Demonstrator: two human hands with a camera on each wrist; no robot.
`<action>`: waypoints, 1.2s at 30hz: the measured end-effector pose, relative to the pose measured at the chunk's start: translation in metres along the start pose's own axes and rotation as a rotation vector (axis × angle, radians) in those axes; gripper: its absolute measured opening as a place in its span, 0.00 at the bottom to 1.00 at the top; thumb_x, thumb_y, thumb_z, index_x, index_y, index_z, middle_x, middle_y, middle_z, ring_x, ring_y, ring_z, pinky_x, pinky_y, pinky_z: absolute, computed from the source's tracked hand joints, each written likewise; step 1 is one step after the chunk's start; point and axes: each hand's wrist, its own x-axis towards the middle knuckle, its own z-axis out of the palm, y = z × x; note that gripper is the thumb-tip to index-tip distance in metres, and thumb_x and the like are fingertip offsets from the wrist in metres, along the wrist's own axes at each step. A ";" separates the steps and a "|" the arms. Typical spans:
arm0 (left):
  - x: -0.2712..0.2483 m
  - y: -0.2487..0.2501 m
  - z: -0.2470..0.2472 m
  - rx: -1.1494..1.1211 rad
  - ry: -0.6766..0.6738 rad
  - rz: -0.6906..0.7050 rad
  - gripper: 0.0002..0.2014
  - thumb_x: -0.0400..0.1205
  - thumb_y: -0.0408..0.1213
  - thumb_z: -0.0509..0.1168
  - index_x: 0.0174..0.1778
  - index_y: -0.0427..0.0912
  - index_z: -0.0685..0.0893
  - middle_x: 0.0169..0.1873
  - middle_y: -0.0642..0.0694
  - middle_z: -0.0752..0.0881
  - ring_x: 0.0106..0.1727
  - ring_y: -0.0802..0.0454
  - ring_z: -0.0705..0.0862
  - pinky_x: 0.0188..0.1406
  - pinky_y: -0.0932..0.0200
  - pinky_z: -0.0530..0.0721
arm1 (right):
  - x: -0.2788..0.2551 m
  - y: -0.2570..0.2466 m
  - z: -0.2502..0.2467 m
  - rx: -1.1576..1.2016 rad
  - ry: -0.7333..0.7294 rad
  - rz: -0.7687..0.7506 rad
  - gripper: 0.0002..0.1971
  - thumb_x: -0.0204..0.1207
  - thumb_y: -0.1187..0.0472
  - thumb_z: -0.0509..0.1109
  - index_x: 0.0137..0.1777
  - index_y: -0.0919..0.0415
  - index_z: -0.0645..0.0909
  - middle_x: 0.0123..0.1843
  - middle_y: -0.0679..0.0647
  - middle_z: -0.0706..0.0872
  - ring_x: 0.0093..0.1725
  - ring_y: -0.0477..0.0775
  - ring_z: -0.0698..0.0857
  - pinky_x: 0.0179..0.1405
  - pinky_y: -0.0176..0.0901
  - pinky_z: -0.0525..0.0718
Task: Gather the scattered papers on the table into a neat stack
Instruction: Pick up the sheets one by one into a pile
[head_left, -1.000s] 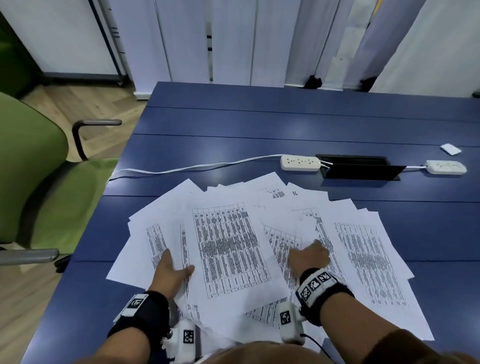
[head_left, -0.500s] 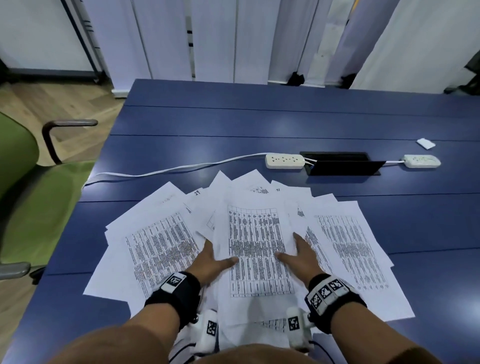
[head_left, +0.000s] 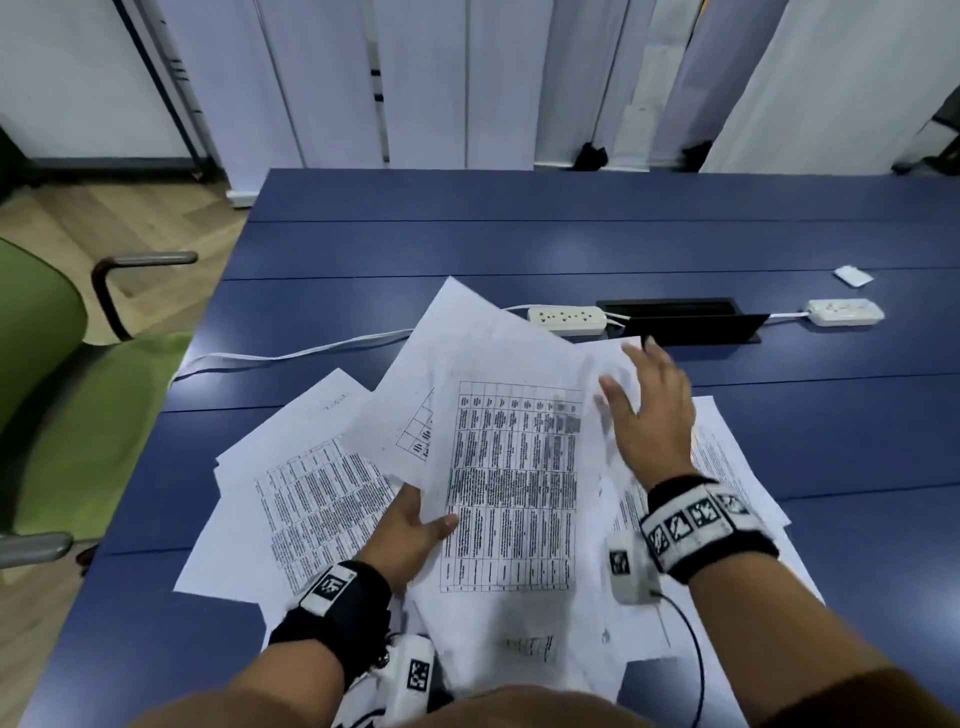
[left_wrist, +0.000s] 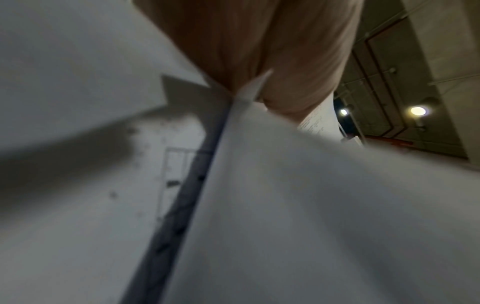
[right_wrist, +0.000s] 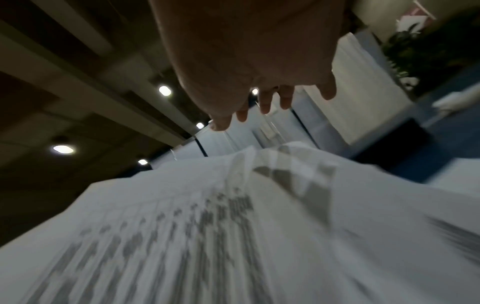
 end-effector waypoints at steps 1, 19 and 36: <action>-0.002 0.002 0.000 0.001 -0.006 -0.005 0.27 0.82 0.37 0.69 0.73 0.34 0.67 0.76 0.37 0.73 0.73 0.41 0.75 0.76 0.44 0.69 | 0.014 -0.017 -0.006 -0.002 -0.013 -0.060 0.31 0.77 0.32 0.56 0.76 0.45 0.70 0.80 0.49 0.69 0.78 0.55 0.65 0.76 0.68 0.61; -0.018 -0.041 -0.037 -0.219 0.184 0.019 0.44 0.80 0.24 0.68 0.86 0.45 0.49 0.83 0.50 0.58 0.75 0.59 0.61 0.77 0.56 0.59 | 0.088 -0.097 -0.039 0.466 0.161 0.088 0.14 0.79 0.75 0.57 0.40 0.54 0.69 0.36 0.41 0.76 0.39 0.42 0.77 0.44 0.35 0.75; -0.013 -0.056 -0.046 -0.440 0.212 -0.140 0.38 0.87 0.45 0.61 0.86 0.50 0.43 0.78 0.53 0.63 0.83 0.48 0.61 0.80 0.48 0.57 | 0.025 -0.067 0.034 0.184 -0.409 0.231 0.21 0.74 0.77 0.57 0.66 0.67 0.75 0.61 0.64 0.84 0.59 0.61 0.82 0.50 0.37 0.76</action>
